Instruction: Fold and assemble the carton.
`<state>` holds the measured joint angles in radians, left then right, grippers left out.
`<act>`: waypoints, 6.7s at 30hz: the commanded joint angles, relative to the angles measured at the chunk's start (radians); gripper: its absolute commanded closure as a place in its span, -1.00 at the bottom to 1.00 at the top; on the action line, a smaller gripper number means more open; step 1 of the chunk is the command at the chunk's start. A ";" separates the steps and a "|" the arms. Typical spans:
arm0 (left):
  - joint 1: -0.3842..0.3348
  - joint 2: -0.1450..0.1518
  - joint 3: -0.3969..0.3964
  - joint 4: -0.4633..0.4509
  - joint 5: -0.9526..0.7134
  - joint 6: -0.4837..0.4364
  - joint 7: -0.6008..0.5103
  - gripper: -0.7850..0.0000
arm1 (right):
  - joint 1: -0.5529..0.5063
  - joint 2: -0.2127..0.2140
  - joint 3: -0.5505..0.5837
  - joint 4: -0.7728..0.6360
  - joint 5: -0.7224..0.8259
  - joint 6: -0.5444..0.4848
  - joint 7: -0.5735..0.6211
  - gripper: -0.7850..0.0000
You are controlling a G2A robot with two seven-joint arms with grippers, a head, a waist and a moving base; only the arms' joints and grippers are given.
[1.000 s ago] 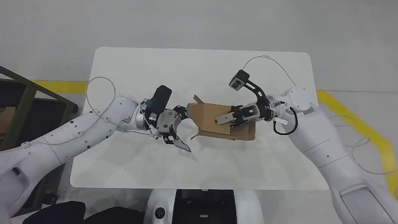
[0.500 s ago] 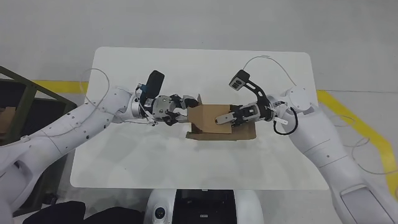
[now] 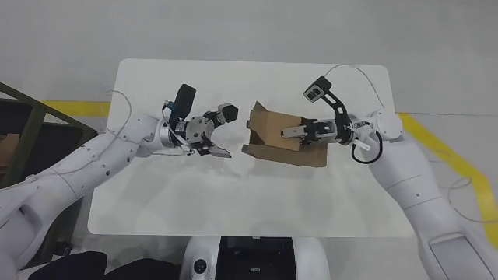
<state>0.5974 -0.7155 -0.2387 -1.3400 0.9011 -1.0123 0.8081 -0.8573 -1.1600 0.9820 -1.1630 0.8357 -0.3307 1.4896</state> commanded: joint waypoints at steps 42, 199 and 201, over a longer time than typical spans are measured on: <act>0.227 0.090 -0.344 -0.110 0.071 0.057 -0.060 -1.00 | -0.160 0.020 0.084 -0.208 -0.187 -0.043 -0.181 1.00; 0.226 -0.081 -0.298 -0.071 -0.215 0.000 -0.331 -0.98 | -0.136 -0.008 0.050 -0.252 -0.161 -0.117 -0.126 1.00; 0.226 -0.083 -0.301 -0.071 -0.233 0.000 -0.355 -1.00 | -0.138 -0.008 0.051 -0.254 -0.162 -0.117 -0.126 1.00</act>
<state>0.8233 -0.7974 -0.5382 -1.4112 0.6767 -1.0123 0.4643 -0.9942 -1.1677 1.0328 -1.4159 0.6743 -0.4478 1.3638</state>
